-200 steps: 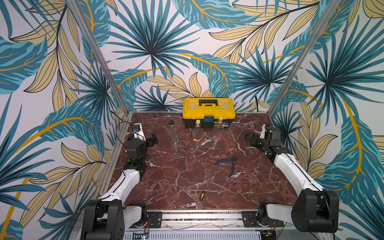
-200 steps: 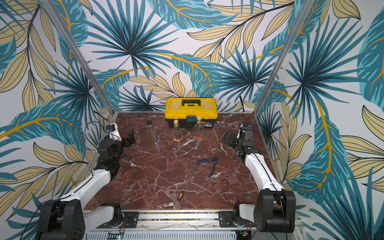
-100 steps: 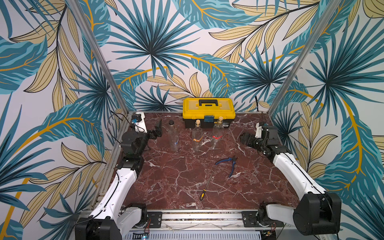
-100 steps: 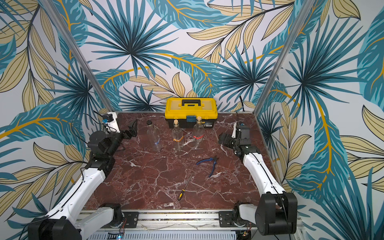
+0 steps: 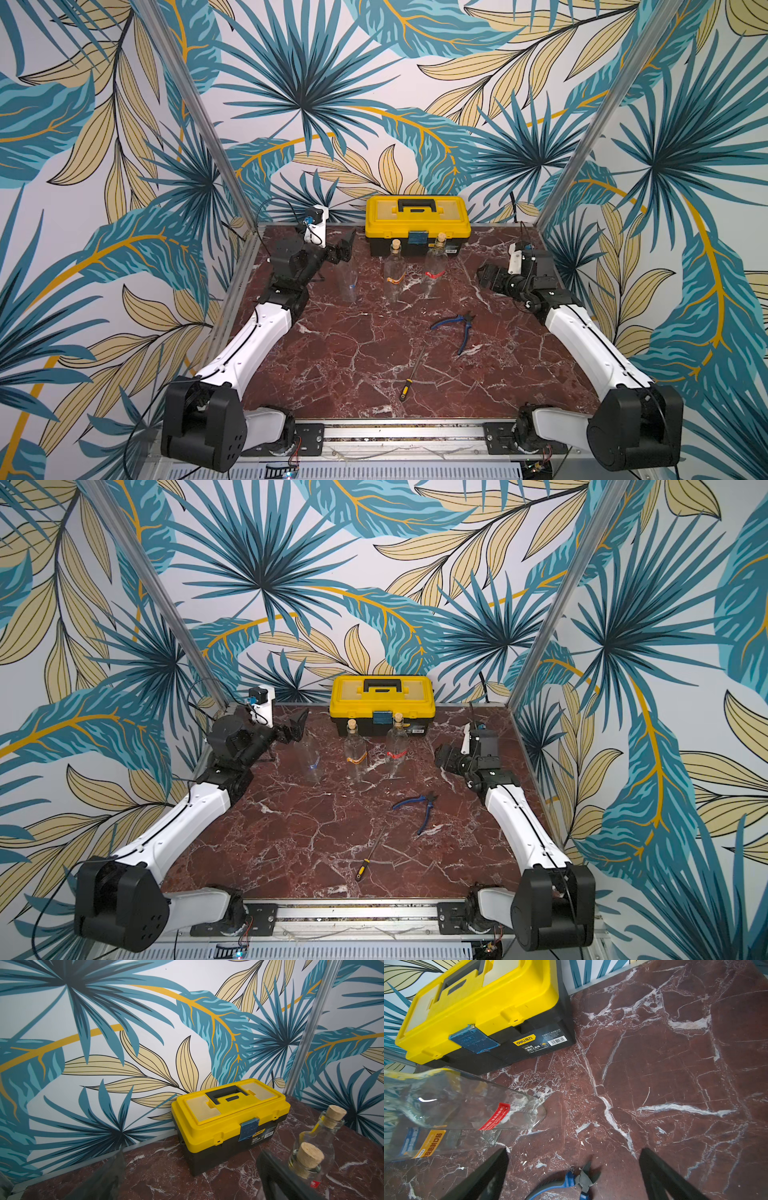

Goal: Remove the label from the bottle
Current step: Pick up the bottle from the center of the board.

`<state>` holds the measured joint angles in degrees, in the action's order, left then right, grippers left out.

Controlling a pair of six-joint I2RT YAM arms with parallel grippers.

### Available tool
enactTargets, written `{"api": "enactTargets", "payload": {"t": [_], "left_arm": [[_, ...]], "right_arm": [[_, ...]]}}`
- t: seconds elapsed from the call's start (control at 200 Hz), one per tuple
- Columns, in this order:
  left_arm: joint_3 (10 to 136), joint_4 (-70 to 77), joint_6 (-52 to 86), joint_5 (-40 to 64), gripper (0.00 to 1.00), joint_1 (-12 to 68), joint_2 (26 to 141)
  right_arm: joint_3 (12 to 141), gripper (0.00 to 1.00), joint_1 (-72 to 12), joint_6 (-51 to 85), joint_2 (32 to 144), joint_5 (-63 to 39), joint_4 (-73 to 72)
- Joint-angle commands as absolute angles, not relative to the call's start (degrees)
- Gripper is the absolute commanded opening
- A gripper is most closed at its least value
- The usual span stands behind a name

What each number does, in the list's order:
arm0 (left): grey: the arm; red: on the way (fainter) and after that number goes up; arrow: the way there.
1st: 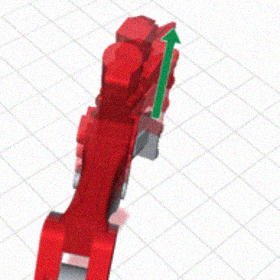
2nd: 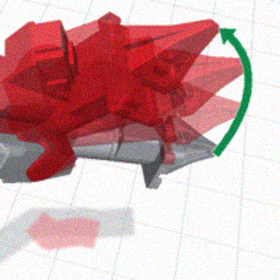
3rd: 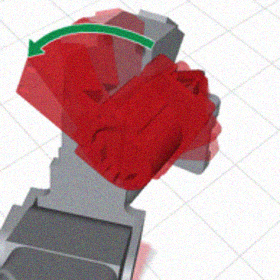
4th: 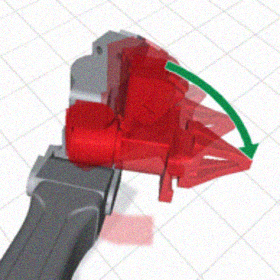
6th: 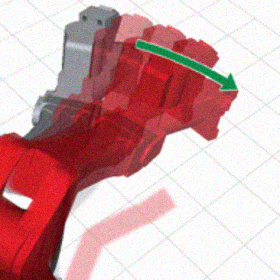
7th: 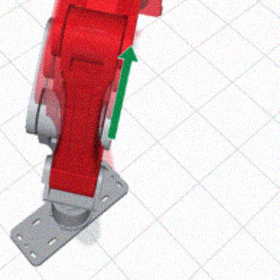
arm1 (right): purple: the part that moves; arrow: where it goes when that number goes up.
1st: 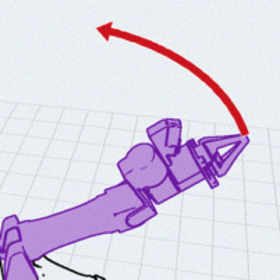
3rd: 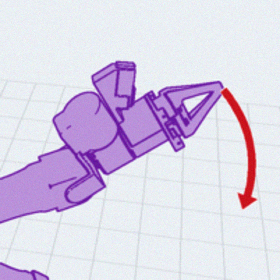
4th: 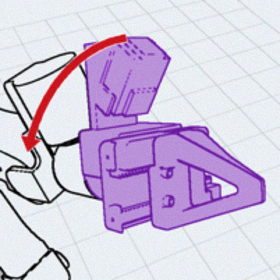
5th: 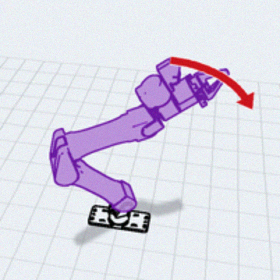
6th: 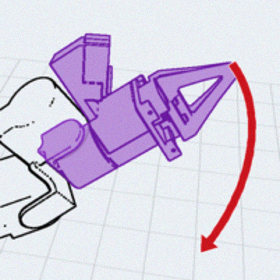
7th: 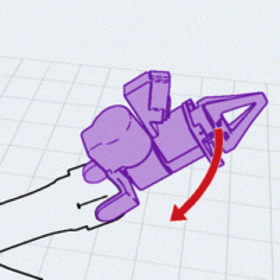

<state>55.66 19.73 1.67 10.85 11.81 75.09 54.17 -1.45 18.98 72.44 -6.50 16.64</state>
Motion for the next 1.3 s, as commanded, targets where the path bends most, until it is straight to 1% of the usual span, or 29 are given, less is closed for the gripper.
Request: {"api": "enactTargets", "payload": {"t": [0.0,0.305,0.581,1.076,1.292], "left_arm": [[58.1,19.5,0.5,8.7,1.00,12.5,76.5],[59.2,18.5,0.3,6.3,1.00,13.7,81.2],[57.3,18.5,1.6,3.2,1.00,13.8,81.6],[54.9,18.5,3.6,3.7,1.00,14.2,81.9],[54.9,18.5,4.0,4.0,0.96,14.2,82.5]], "right_arm": [[54.8,0.99,-1.8,18.1,72.8,-6.6,17.7],[55.0,0.99,-1.8,18.0,73.3,-6.8,17.9],[54.8,0.99,-1.8,18.1,73.7,-6.7,18.0],[54.8,0.99,-1.9,18.6,74.6,-7.2,17.4],[54.6,0.99,-2.1,18.6,74.6,-7.2,17.5]]}}
